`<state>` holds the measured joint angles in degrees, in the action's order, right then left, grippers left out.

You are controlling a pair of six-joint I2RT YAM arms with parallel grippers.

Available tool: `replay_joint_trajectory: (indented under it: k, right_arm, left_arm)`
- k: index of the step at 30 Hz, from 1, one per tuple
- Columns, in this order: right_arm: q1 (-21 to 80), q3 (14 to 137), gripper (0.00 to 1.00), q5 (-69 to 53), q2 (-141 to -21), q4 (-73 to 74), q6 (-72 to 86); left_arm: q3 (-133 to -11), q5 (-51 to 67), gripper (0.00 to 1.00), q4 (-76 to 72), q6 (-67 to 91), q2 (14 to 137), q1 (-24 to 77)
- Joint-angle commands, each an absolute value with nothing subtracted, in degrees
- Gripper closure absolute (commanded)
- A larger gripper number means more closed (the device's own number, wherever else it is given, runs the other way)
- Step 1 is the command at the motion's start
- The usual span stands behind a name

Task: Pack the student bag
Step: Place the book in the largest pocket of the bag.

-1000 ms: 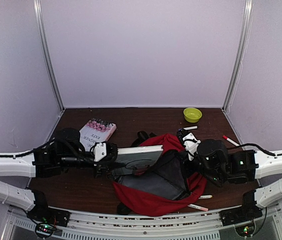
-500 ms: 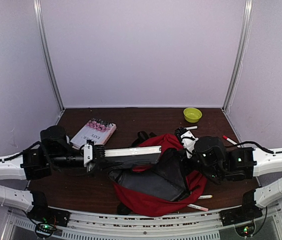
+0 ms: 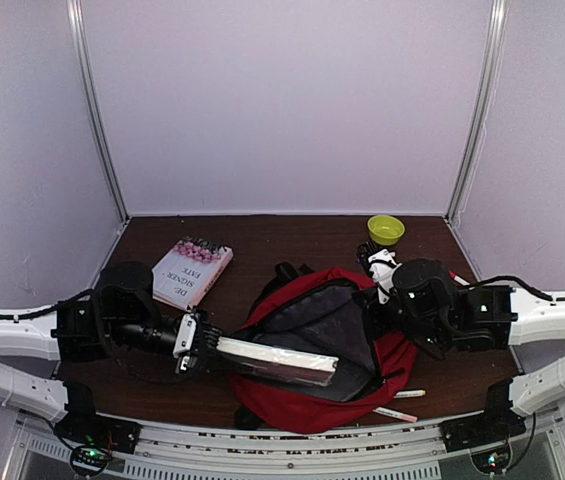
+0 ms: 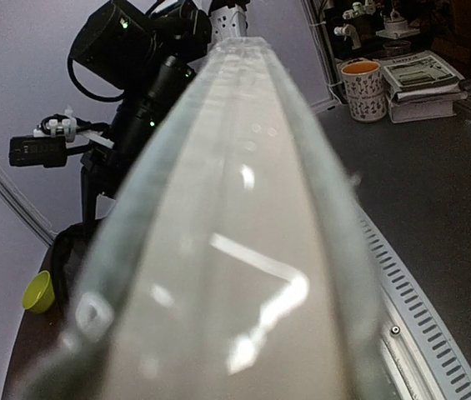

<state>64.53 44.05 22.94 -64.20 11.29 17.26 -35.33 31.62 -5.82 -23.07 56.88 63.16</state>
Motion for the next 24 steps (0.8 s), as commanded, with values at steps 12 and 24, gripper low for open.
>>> replay_joint_trajectory:
  k: [12, 24]
  right_arm:
    - [64.1, 44.4, 1.00, 13.0, -59.2, 9.4, 16.8]
    - [64.1, 44.1, 1.00, 9.2, -59.7, 7.9, 16.0]
  left_arm:
    - [-38.1, 21.6, 1.00, -27.9, -36.5, 71.2, 63.8]
    - [-42.6, 30.5, 1.00, -33.7, -35.0, 83.9, 54.4]
